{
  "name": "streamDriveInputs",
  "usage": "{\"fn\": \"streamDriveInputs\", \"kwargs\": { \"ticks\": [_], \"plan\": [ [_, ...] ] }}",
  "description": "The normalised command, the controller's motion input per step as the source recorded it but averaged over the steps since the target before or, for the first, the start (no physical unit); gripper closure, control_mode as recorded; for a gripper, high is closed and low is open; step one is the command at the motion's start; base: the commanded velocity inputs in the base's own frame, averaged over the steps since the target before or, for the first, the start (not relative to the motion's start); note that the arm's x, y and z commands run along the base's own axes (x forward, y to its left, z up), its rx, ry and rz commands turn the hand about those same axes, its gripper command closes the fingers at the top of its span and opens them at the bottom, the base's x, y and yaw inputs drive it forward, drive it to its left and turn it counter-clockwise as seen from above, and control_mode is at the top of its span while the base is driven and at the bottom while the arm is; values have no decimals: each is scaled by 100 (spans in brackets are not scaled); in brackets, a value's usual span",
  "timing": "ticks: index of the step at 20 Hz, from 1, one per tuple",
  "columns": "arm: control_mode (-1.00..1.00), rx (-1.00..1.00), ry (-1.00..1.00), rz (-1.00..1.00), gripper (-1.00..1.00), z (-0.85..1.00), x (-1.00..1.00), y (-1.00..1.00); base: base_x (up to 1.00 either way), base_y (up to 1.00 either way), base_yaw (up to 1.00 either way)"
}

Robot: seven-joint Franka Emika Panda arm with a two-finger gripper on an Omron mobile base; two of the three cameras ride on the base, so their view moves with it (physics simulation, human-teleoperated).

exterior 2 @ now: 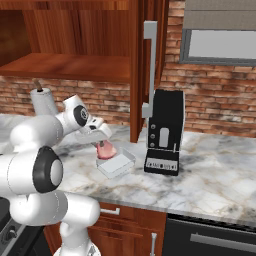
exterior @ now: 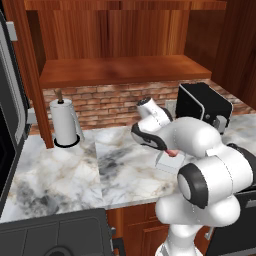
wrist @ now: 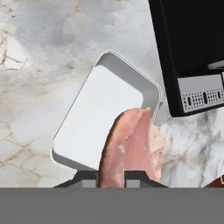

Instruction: Retrieve the tupperware from the cabinet, then place the raw meat into the tupperware to avoid contamination.

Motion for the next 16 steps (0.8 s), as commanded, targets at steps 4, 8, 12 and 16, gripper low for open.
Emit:
{"fn": "streamDriveInputs", "kwargs": {
  "ticks": [4, 8, 12, 16],
  "plan": [
    [-100, 0, -5, -5, 100, -6, 13, -13, 0, 0, 0],
    [-100, 0, -5, -6, 100, -6, 12, -7, 0, 0, 0],
    [-100, 1, -6, -6, 100, -7, 11, -5, 0, 0, 0],
    [-100, 0, -7, -5, 100, -7, 5, 0, 0, 0, 0]
  ]
}}
